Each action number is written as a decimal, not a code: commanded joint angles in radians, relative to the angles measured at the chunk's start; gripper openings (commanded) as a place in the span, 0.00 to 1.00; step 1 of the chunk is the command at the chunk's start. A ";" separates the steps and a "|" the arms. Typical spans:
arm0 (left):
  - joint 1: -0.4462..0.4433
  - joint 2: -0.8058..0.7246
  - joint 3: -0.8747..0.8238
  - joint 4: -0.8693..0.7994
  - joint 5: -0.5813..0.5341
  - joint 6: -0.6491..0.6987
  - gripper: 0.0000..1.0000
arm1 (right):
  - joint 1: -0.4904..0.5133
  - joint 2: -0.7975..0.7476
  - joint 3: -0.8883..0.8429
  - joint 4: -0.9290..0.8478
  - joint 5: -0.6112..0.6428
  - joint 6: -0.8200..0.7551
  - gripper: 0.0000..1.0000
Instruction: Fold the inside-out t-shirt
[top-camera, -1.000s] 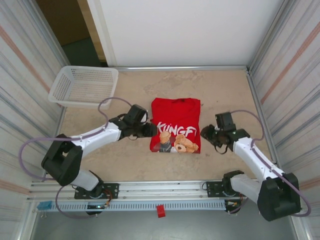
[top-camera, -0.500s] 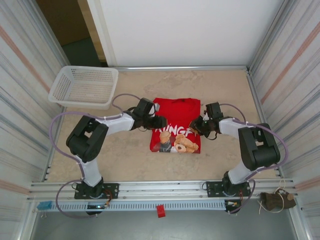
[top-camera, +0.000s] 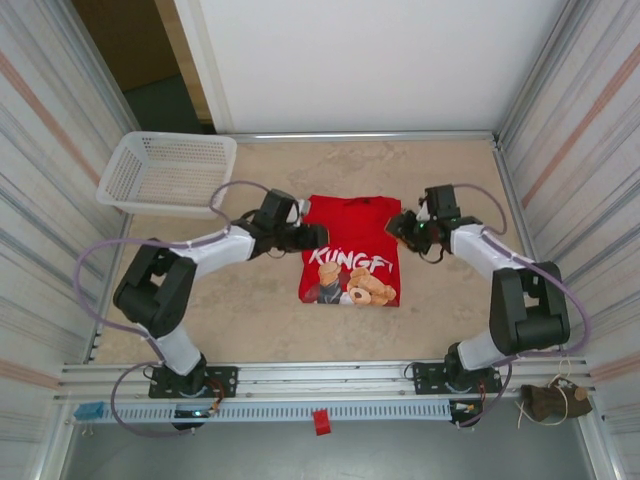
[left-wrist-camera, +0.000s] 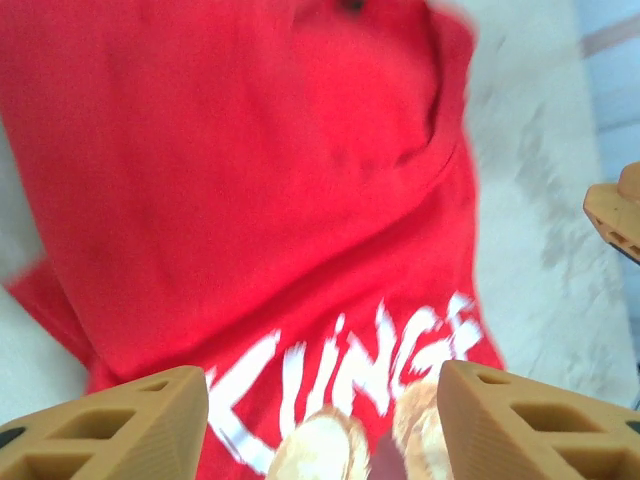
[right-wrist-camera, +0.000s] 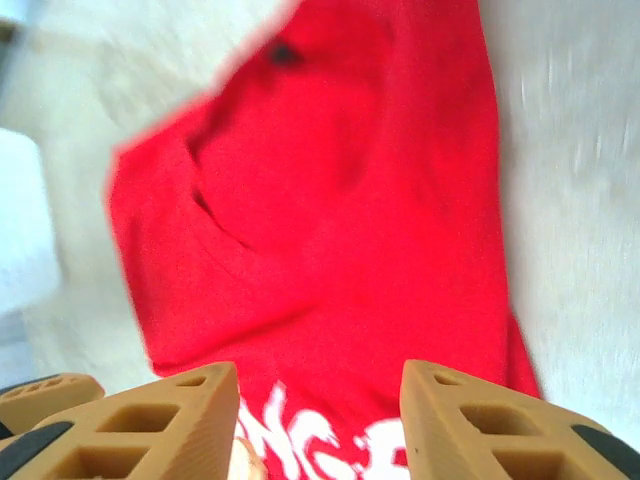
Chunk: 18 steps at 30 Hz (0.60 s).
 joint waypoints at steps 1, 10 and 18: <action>0.087 -0.032 0.035 -0.067 0.024 0.042 0.64 | -0.049 -0.009 0.058 -0.107 0.030 -0.074 0.50; 0.132 0.035 -0.028 -0.009 0.129 -0.073 0.65 | -0.031 0.019 0.012 -0.071 0.017 -0.050 0.51; 0.120 0.136 -0.030 0.083 0.177 -0.129 0.65 | -0.016 0.022 -0.050 -0.033 0.029 -0.031 0.51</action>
